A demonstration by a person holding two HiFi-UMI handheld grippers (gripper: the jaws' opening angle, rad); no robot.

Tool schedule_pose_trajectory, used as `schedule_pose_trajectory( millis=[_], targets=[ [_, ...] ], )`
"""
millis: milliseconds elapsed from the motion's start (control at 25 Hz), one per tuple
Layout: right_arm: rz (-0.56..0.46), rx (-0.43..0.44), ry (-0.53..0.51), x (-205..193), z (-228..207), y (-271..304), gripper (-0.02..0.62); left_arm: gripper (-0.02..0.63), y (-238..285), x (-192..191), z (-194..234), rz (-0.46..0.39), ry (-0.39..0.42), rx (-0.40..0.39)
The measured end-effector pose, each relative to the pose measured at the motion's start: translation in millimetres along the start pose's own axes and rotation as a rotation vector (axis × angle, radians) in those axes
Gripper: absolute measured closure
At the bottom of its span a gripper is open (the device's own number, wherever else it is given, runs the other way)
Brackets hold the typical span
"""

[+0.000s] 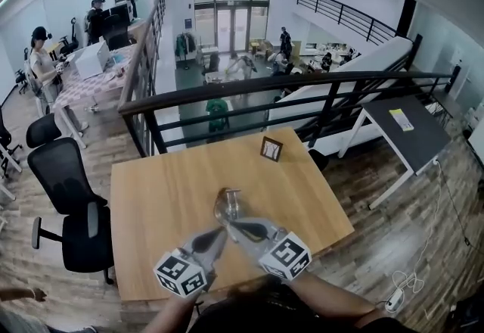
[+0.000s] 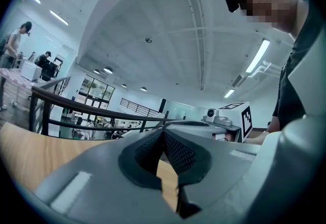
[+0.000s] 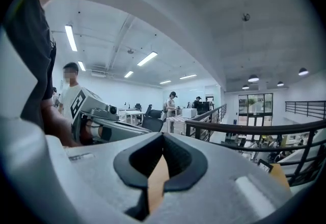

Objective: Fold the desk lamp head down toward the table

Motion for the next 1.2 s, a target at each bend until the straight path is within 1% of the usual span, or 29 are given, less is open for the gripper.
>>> schedule_pose_trajectory(
  millis=[280,440,640,800,920,1040,1200],
  targets=[
    [-0.022,0.057,0.024,-1,2,-5,0.592,0.604,-3,0,-8,-0.024,-0.001,0.056],
    [-0.056,0.097,0.05,0,-4,-21,0.592,0.604,7,-2,-28,-0.021,-0.007,0.086],
    [-0.064,0.114,0.06,-2,-12,-63,0.592,0.604,28,-9,-66,-0.033,-0.001,0.106],
    [-0.065,0.121,0.078,-11,-23,-101,0.592,0.604,51,-25,-99,-0.015,-0.014,0.106],
    [-0.074,0.121,0.086,-15,-30,-130,0.592,0.604,62,-28,-122,-0.025,-0.001,0.119],
    [-0.083,0.122,0.082,-18,-35,-158,0.592,0.604,68,-32,-144,-0.044,0.013,0.147],
    [-0.09,0.134,0.079,-25,-36,-191,0.592,0.604,68,-42,-171,-0.072,0.019,0.203]
  ],
)
Point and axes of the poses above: the fingertips, and each gripper's own axes: y forward along the fingers, z to its left, x out of its top, the point moved 6 cm from there along -y, backward along the fingers, and after that the axes turned 8 degrees about x, right-handed, at the moved point
